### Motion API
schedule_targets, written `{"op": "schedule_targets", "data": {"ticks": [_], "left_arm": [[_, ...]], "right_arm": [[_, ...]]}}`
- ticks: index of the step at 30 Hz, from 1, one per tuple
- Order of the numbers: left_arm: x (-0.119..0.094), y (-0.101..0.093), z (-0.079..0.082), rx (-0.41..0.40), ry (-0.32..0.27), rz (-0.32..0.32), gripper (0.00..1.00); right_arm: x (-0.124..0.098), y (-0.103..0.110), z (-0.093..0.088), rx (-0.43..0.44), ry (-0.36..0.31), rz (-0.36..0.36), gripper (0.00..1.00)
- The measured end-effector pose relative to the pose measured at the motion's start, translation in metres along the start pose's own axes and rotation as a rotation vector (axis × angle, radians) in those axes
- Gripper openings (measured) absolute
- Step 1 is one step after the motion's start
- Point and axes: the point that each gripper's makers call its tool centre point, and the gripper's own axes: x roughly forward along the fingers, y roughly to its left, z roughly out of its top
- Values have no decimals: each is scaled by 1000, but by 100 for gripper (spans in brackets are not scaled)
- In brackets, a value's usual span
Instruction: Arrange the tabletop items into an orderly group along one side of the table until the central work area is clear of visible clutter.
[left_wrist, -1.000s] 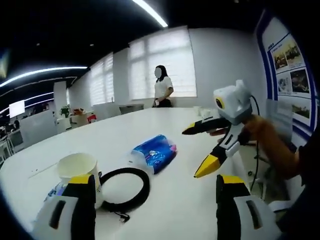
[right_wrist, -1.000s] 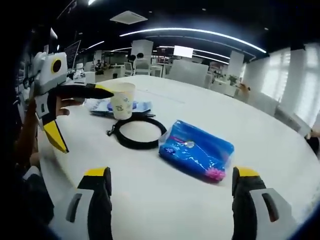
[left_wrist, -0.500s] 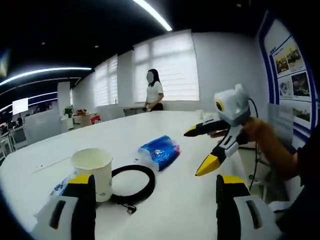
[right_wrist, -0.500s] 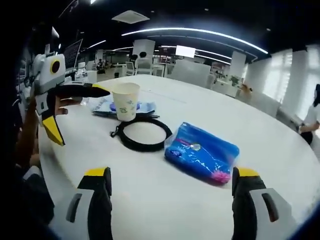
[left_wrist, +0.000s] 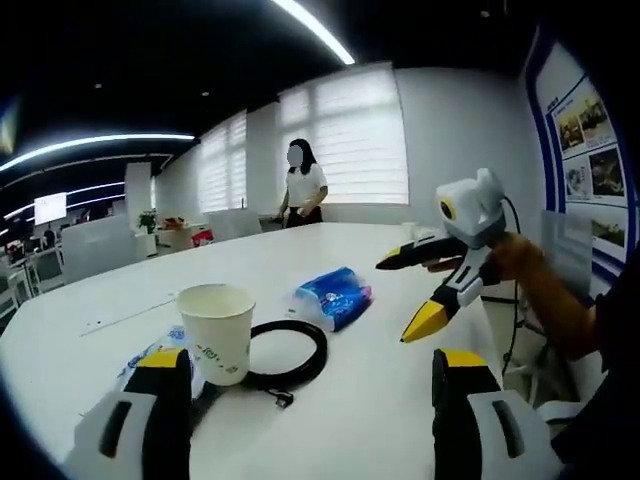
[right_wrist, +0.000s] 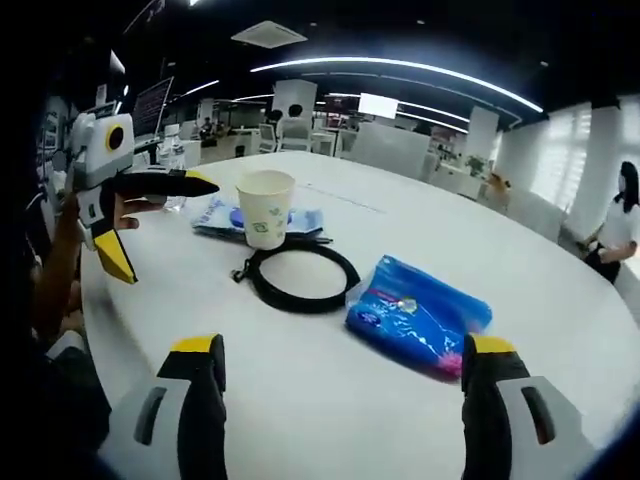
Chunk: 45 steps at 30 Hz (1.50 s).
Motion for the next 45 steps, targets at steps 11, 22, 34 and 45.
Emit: {"op": "schedule_targets", "data": {"ticks": [11, 22, 34, 45], "left_arm": [[-15, 8, -6, -6, -3, 23, 100], [-31, 15, -13, -4, -7, 44, 100], [-44, 17, -19, -3, -14, 67, 100], [-57, 21, -24, 6, -16, 83, 100]], "right_arm": [[1, 12, 5, -20, -3, 15, 89], [5, 32, 12, -33, -17, 42, 85], [9, 43, 26, -69, -52, 72, 69], [13, 53, 40, -105, -71, 89, 66]]}}
